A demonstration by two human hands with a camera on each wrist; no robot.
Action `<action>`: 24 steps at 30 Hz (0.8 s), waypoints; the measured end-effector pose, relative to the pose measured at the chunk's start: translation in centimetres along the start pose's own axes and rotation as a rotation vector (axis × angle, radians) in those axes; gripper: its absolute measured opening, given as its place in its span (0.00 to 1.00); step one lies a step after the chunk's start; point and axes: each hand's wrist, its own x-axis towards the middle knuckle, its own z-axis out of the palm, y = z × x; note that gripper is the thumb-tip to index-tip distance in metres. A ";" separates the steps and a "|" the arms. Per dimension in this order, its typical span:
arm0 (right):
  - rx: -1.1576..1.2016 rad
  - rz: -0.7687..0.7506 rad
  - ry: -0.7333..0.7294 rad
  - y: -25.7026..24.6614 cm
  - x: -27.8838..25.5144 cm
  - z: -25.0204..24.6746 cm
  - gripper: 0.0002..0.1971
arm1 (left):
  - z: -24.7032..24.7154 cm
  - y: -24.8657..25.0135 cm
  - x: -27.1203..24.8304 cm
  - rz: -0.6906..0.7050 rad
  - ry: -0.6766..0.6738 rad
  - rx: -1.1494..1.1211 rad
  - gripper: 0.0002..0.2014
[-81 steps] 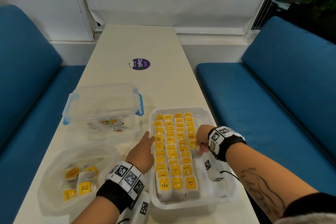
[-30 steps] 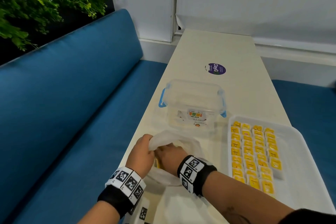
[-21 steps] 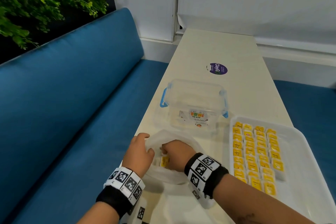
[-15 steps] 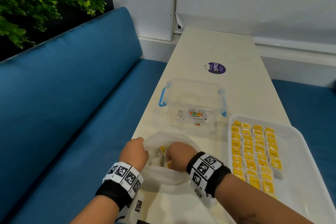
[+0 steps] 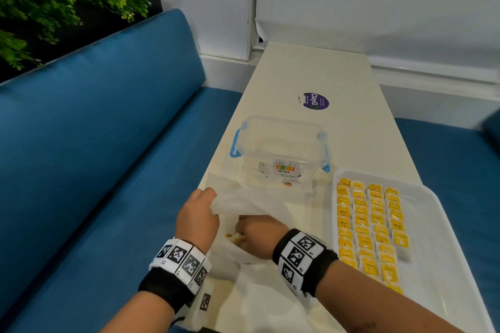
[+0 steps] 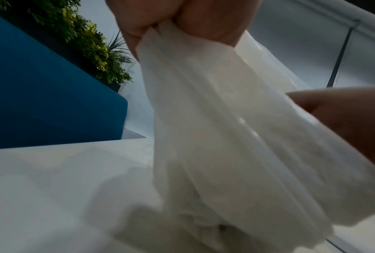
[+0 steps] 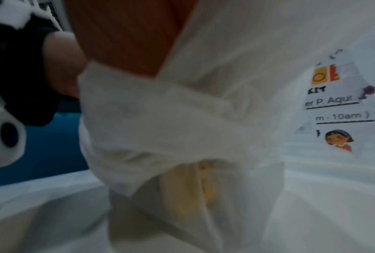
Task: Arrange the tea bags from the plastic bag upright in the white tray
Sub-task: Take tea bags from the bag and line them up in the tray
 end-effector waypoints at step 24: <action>-0.088 0.302 -0.153 -0.7 2.0 1.3 0.20 | -1.2 3.4 -1.4 0.103 0.048 0.043 0.15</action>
